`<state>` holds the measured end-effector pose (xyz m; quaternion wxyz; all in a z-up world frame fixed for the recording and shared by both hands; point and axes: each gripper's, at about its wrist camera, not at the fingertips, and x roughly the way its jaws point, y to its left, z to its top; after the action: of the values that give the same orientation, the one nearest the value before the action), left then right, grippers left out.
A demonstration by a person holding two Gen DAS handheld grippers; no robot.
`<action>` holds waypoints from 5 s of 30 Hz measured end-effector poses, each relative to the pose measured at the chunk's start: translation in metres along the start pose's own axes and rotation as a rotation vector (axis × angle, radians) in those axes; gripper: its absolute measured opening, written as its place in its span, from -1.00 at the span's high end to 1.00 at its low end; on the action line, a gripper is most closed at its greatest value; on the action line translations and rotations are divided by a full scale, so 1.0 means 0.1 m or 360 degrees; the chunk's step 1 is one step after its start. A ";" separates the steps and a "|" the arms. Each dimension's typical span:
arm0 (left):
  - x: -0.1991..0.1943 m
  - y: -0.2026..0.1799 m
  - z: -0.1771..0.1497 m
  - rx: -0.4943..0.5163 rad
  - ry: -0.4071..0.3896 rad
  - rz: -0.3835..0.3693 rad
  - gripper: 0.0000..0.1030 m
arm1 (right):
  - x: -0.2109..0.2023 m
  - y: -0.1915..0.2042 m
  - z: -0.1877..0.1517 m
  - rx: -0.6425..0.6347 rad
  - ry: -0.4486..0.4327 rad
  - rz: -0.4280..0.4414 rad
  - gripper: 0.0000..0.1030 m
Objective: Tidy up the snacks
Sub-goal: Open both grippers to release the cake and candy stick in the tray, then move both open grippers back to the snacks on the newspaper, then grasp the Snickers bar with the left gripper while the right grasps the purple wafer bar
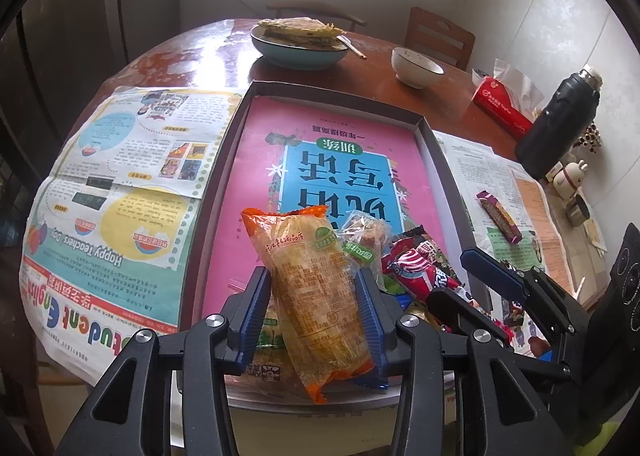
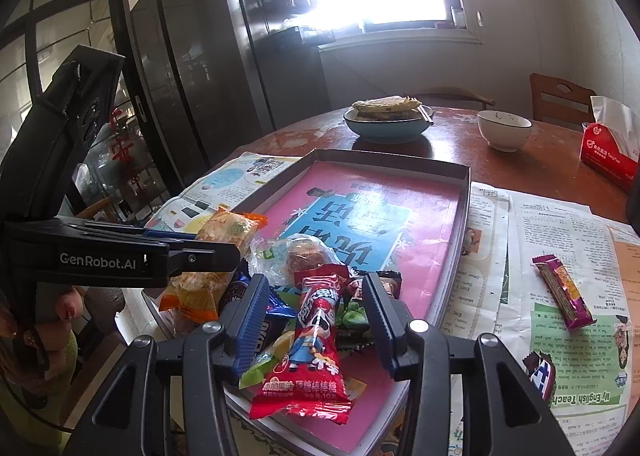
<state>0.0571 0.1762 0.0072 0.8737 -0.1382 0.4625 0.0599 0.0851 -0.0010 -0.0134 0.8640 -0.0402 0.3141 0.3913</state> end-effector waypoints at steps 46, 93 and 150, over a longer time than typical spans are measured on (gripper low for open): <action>-0.41 -0.13 -0.03 0.0043 -0.0138 0.0006 -0.52 | -0.30 0.03 0.05 -0.0034 -0.0126 -0.0069 -0.43; -0.18 -1.35 -0.08 0.0445 0.0009 -0.0252 -0.53 | -1.31 -1.05 -0.04 0.0204 -0.0304 -0.0565 -0.57; 1.03 -2.19 -0.19 0.0562 0.0456 -0.0396 0.09 | 0.06 -1.81 0.00 -0.0062 0.0339 -0.0174 -0.15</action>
<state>0.1510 -0.0407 -0.0478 0.8106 -0.0463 0.5642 -0.1498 0.2151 -0.1218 -0.0488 0.8448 -0.1154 0.3939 0.3433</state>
